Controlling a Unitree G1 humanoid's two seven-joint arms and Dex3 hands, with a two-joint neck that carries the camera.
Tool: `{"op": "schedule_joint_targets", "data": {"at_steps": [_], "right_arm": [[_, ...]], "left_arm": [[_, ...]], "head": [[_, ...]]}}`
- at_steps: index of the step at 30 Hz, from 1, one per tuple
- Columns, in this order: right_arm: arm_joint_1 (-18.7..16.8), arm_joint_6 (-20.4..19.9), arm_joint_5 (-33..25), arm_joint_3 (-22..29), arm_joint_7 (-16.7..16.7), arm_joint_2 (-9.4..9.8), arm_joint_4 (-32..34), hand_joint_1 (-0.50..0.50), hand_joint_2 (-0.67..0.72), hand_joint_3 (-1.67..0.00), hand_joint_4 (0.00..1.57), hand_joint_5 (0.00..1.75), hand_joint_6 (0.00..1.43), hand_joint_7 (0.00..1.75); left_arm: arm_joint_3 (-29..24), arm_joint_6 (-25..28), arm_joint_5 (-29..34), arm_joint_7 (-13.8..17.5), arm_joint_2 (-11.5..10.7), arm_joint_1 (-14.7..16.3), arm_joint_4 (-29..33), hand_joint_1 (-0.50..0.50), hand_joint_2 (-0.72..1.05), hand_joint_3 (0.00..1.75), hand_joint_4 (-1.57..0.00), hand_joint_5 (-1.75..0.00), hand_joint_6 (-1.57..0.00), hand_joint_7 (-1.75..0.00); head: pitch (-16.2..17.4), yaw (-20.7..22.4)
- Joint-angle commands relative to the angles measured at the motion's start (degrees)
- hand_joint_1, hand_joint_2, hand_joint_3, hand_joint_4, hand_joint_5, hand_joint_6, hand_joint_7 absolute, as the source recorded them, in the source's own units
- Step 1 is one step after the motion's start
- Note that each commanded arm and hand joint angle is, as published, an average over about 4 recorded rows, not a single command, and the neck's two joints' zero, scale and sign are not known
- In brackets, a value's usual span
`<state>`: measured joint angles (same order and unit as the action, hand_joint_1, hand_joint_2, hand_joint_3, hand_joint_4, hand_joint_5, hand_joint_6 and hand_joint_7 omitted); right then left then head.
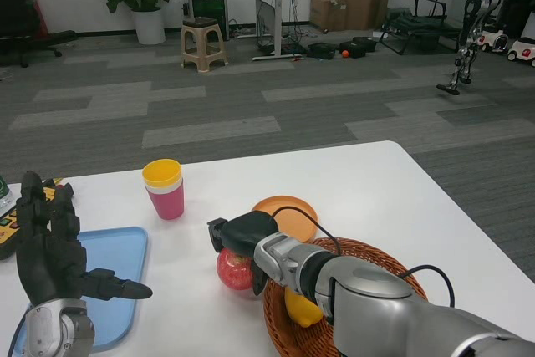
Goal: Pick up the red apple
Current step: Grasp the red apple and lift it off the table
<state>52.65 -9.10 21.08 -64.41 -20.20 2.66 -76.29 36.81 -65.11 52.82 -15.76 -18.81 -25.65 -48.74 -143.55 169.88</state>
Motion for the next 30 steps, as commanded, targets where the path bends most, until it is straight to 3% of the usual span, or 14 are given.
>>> {"op": "schedule_joint_targets", "data": {"at_steps": [1, 4, 8, 12, 14, 16, 19, 21, 22, 25, 26, 28, 29, 30], "right_arm": [[-3.0, 0.1, 0.4, -0.4, 1.6, 0.50, -1.0, -0.25, -0.54, -0.24, 1.57, 1.50, 1.38, 1.66], [-3.0, -0.1, 0.4, -0.3, 1.5, 0.57, -1.1, -0.24, -0.54, -0.24, 1.57, 1.45, 1.40, 1.61], [-3.0, -0.6, 0.3, -0.5, 1.5, 0.68, -1.1, -0.21, -0.57, -0.24, 1.57, 1.36, 1.34, 1.61], [-3.0, -0.6, 0.2, -0.7, 1.7, 0.81, -1.2, -0.21, -0.54, -0.24, 1.43, 1.26, 0.73, 1.68], [-3.0, -0.6, 0.2, -0.8, 1.7, 0.86, -1.2, -0.21, -0.54, -0.24, 1.43, 1.21, 0.61, 1.68], [-3.0, -0.6, 0.2, -0.8, 1.7, 0.86, -1.2, -0.21, -0.54, -0.24, 1.47, 1.16, 0.63, 1.68], [-3.0, -0.6, 0.2, -0.8, 1.8, 0.86, -1.1, -0.21, -0.54, -0.24, 1.51, 1.09, 0.76, 1.68], [-3.0, -0.6, 0.2, -1.0, 1.9, 0.88, -1.1, -0.21, -0.54, -0.24, 1.50, 1.07, 0.70, 1.68], [-3.0, -0.5, 0.1, -1.3, 2.1, 0.90, -1.1, -0.22, -0.56, -0.24, 1.45, 1.12, 0.56, 1.68], [-3.0, -0.4, 0.0, -2.0, 3.0, 0.99, -1.0, -0.26, -0.60, -0.24, 0.96, 1.41, 0.05, 1.71], [-3.0, -0.4, 0.0, -2.1, 3.2, 1.03, -1.0, -0.28, -0.60, -0.24, 0.71, 1.48, 0.00, 1.71], [-3.0, -0.3, -0.2, -2.4, 3.6, 1.10, -0.9, -0.32, -0.60, -0.24, 0.39, 1.55, 0.00, 1.68], [-3.0, -0.2, -0.2, -2.6, 3.9, 1.12, -0.9, -0.35, -0.59, -0.24, 0.24, 1.60, 0.00, 1.66], [-3.0, -0.2, -0.4, -2.9, 4.1, 1.14, -0.9, -0.38, -0.57, -0.24, 0.19, 1.62, 0.00, 1.64]], "left_arm": [[0.2, -0.5, 0.0, 0.1, -0.8, 0.8, 0.2, -0.50, -0.72, 0.09, 0.00, 0.00, 0.00, 0.00], [0.2, -0.5, 0.0, 0.1, -0.8, 0.8, 0.2, -0.50, -0.72, 0.09, 0.00, 0.00, 0.00, 0.00], [0.2, -0.5, 0.0, 0.1, -0.8, 0.8, 0.2, -0.50, -0.72, 0.09, 0.00, 0.00, 0.00, 0.00], [0.2, -0.5, 0.0, 0.1, -0.9, 0.8, 0.2, -0.50, -0.72, 0.09, 0.00, 0.00, 0.00, 0.00], [0.2, -0.5, 0.0, 0.1, -0.8, 0.8, 0.2, -0.50, -0.72, 0.09, 0.00, 0.00, 0.00, 0.00], [0.2, -0.5, 0.0, 0.1, -0.8, 0.8, 0.2, -0.50, -0.72, 0.09, 0.00, 0.00, 0.00, 0.00], [0.2, -0.5, 0.0, 0.1, -0.9, 0.8, 0.2, -0.50, -0.72, 0.09, 0.00, 0.00, 0.00, 0.00], [0.2, -0.5, 0.0, 0.1, -0.9, 0.8, 0.2, -0.50, -0.72, 0.09, 0.00, 0.00, 0.00, 0.00], [0.2, -0.5, 0.0, 0.1, -0.8, 0.7, 0.2, -0.50, -0.72, 0.09, 0.00, 0.00, 0.00, 0.00], [0.2, -0.5, 0.0, 0.1, -0.8, 0.7, 0.2, -0.50, -0.72, 0.09, 0.00, 0.00, 0.00, 0.00], [0.2, -0.5, 0.0, 0.1, -0.8, 0.7, 0.2, -0.50, -0.72, 0.09, 0.00, 0.00, 0.00, 0.00], [0.3, -0.5, 0.0, 0.1, -0.8, 0.6, 0.1, -0.50, -0.72, 0.09, 0.00, 0.00, 0.00, 0.00], [0.3, -0.5, 0.0, 0.1, -0.7, 0.6, 0.1, -0.50, -0.72, 0.09, 0.00, 0.00, 0.00, 0.00], [0.3, -0.5, 0.0, 0.1, -0.7, 0.5, 0.1, -0.50, -0.72, 0.09, 0.00, 0.00, 0.00, 0.00]], "head": [[-0.9, 0.1], [-3.1, 0.5], [-3.3, 0.4], [-3.6, 0.4], [-3.6, 0.4], [-3.7, 0.3], [-3.8, 0.3], [-4.0, 0.2], [-4.1, 0.1], [-4.2, 0.1], [-4.2, 0.1], [-4.1, -0.3], [-4.0, -0.4], [-4.0, -0.5]]}}
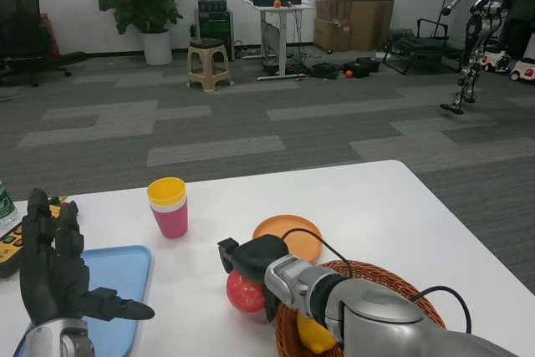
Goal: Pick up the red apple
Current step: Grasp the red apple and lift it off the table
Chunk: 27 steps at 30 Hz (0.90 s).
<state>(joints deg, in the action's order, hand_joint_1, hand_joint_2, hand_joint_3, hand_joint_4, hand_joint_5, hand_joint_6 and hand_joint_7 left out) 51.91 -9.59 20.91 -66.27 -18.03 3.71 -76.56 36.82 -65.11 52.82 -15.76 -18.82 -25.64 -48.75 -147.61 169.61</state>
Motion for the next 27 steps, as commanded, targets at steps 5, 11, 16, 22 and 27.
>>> {"op": "schedule_joint_targets", "data": {"at_steps": [5, 11, 16, 22, 27], "right_arm": [[-2.3, -0.1, -0.8, -1.5, 2.0, 0.14, -0.7, -0.47, -0.60, -0.24, 0.35, 1.65, 0.04, 1.61], [-2.3, -1.1, -1.0, -1.9, 1.7, 0.07, -0.7, -0.39, -0.56, -0.24, 1.40, 1.58, 0.85, 1.68], [-2.4, -4.2, -2.5, -1.2, -0.1, -0.06, -1.6, -0.07, -0.38, -0.24, 1.57, 1.55, 1.38, 1.71], [-3.0, -7.9, -2.4, 0.1, -2.1, -0.06, -2.0, 0.15, -0.35, -0.24, 1.57, 1.55, 1.40, 1.68], [-3.7, -11.1, -2.2, 2.9, -3.1, 0.12, -2.0, 0.17, -0.35, -0.24, 1.57, 1.55, 1.40, 1.68]], "left_arm": [[0.3, -0.5, 0.0, 0.1, -0.6, 0.5, 0.1, -0.50, -0.72, 0.09, 0.00, 0.00, 0.00, 0.00], [0.3, -0.5, 0.0, 0.1, -0.5, 0.6, 0.1, -0.50, -0.72, 0.09, 0.00, 0.00, 0.00, 0.00], [0.3, -0.5, 0.0, 0.1, -0.5, 0.7, 0.1, -0.50, -0.72, 0.09, 0.00, 0.00, 0.00, 0.00], [0.2, -0.5, 0.0, 0.1, -0.5, 1.0, 0.1, -0.50, -0.72, 0.09, 0.00, 0.00, 0.00, 0.00], [0.2, -0.5, 0.0, 0.1, -0.5, 1.1, 0.1, -0.50, -0.72, 0.09, 0.00, 0.00, 0.00, 0.00]], "head": [[0.0, -0.1], [0.7, 0.1], [0.7, 0.4], [0.2, 1.3], [-0.3, 1.7]]}}
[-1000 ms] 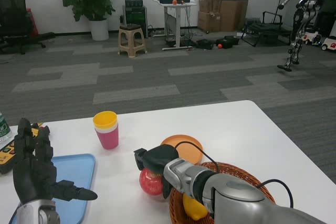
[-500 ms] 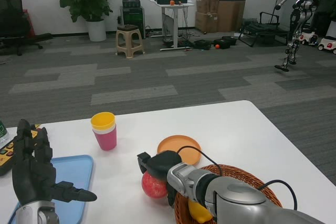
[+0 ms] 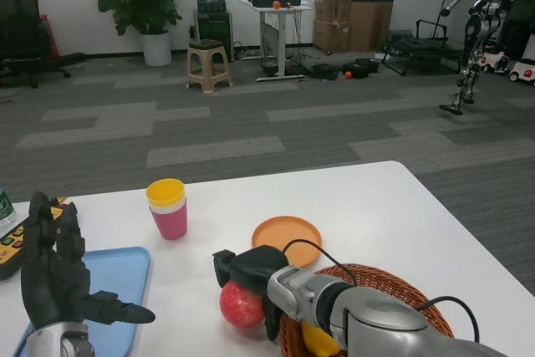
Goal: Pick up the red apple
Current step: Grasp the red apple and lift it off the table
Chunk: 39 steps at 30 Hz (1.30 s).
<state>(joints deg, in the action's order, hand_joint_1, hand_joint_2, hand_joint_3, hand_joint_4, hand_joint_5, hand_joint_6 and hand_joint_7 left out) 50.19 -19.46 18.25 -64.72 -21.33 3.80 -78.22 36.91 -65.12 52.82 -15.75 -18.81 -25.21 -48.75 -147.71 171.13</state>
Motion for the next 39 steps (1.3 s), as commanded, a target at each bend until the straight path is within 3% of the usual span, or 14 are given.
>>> {"op": "schedule_joint_targets", "data": {"at_steps": [1, 11, 21, 30, 39], "right_arm": [[-2.2, -1.6, 0.5, 2.1, 0.2, 0.06, -0.3, 0.17, -0.35, -0.24, 1.57, 1.55, 1.40, 1.68], [-3.8, -5.5, 0.6, 12.2, -1.0, 1.12, 0.1, 0.17, -0.35, -0.18, 1.57, 1.55, 1.40, 1.68], [-5.8, -7.7, 0.7, 19.6, -1.2, 2.46, 3.8, 0.12, -0.35, -0.24, 1.57, 1.55, 1.40, 1.68], [-6.6, -8.5, 1.0, 22.9, -1.2, 3.84, 9.2, 0.12, -0.35, -0.24, 1.57, 1.55, 1.40, 1.68], [-9.1, -10.7, 1.0, 30.3, -1.2, 5.47, 17.0, 0.12, -0.35, -0.24, 1.57, 1.55, 1.40, 1.68]], "left_arm": [[0.1, -0.4, 0.0, 0.1, -0.5, 0.7, 0.2, -0.50, -0.72, 0.09, 0.00, 0.00, 0.00, 0.00], [0.0, -0.4, 0.0, 0.1, -0.6, 0.9, 0.2, -0.50, -0.72, 0.09, 0.00, 0.00, 0.00, 0.00], [0.0, -0.4, 0.0, 0.1, -0.7, 0.9, 0.2, -0.50, -0.72, 0.09, 0.00, 0.00, 0.00, 0.00], [0.0, -0.4, 0.0, 0.1, -0.8, 1.0, 0.2, -0.50, -0.72, 0.09, 0.00, 0.00, 0.00, 0.00], [-0.1, -0.4, 0.0, 0.1, -0.8, 1.1, 0.2, -0.50, -0.72, 0.09, 0.00, 0.00, 0.00, 0.00]], "head": [[-0.5, 0.5], [-1.3, 1.1], [-1.9, 0.8], [-2.9, 1.0], [-3.8, 1.0]]}}
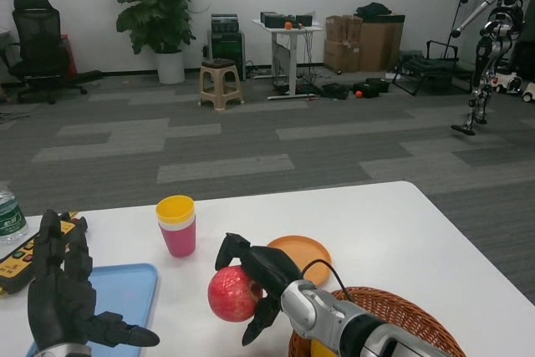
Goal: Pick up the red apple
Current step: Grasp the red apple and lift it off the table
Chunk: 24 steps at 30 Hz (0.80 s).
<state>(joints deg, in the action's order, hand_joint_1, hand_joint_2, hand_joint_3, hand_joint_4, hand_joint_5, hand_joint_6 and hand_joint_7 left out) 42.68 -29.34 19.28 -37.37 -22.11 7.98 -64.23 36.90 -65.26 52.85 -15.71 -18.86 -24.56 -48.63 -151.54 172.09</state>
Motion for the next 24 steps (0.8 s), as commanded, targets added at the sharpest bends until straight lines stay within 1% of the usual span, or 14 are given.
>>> {"op": "schedule_joint_targets", "data": {"at_steps": [1, 9, 15, 17, 21, 24], "right_arm": [[-1.9, -0.9, -0.1, 3.6, -0.4, 1.43, 3.8, 0.12, -0.35, -0.24, 1.57, 1.55, 1.40, 1.68], [-7.5, -1.2, -0.8, 14.7, -0.3, 3.43, 16.0, 0.12, -0.35, -0.24, 1.57, 1.55, 1.40, 1.68], [-10.4, -1.7, -1.3, 20.2, -0.3, 3.91, 20.8, 0.12, -0.35, -0.24, 1.57, 1.55, 1.40, 1.68], [-11.4, -2.2, -1.7, 21.9, -0.3, 4.02, 22.2, 0.12, -0.35, -0.24, 1.57, 1.55, 1.40, 1.68], [-13.4, -3.4, -2.3, 25.8, -0.3, 4.13, 25.4, 0.08, -0.35, -0.24, 1.57, 1.55, 1.40, 1.68], [-15.2, -4.6, -3.2, 29.4, -0.5, 4.15, 28.5, 0.08, -0.35, -0.24, 1.57, 1.55, 1.40, 1.68]], "left_arm": [[-0.1, -0.3, 0.0, 0.1, -0.7, 0.5, 0.1, -0.50, -0.72, 0.09, 0.00, 0.00, 0.00, 0.00], [-0.4, -0.3, 0.0, 0.1, -0.4, 0.4, 0.1, -0.50, -0.72, 0.09, 0.00, 0.00, 0.00, 0.00], [-0.4, -0.3, 0.0, 0.1, 0.0, 0.4, 0.0, -0.50, -0.72, 0.09, 0.00, 0.00, 0.00, 0.00], [-0.6, -0.3, 0.0, 0.1, 0.2, 0.4, 0.1, -0.50, -0.72, 0.09, 0.00, 0.00, 0.00, 0.00], [-0.9, -0.3, -0.1, 0.1, 0.4, 0.4, 0.1, -0.50, -0.72, 0.09, 0.00, 0.00, 0.00, 0.00], [-1.0, -0.4, -0.1, 0.1, 0.5, 0.5, 0.1, -0.50, -0.72, 0.09, 0.00, 0.00, 0.00, 0.00]], "head": [[-0.2, 0.0], [-1.1, 0.5], [-1.1, 0.2], [-1.1, -0.3], [-1.0, -1.5], [-0.7, -3.8]]}}
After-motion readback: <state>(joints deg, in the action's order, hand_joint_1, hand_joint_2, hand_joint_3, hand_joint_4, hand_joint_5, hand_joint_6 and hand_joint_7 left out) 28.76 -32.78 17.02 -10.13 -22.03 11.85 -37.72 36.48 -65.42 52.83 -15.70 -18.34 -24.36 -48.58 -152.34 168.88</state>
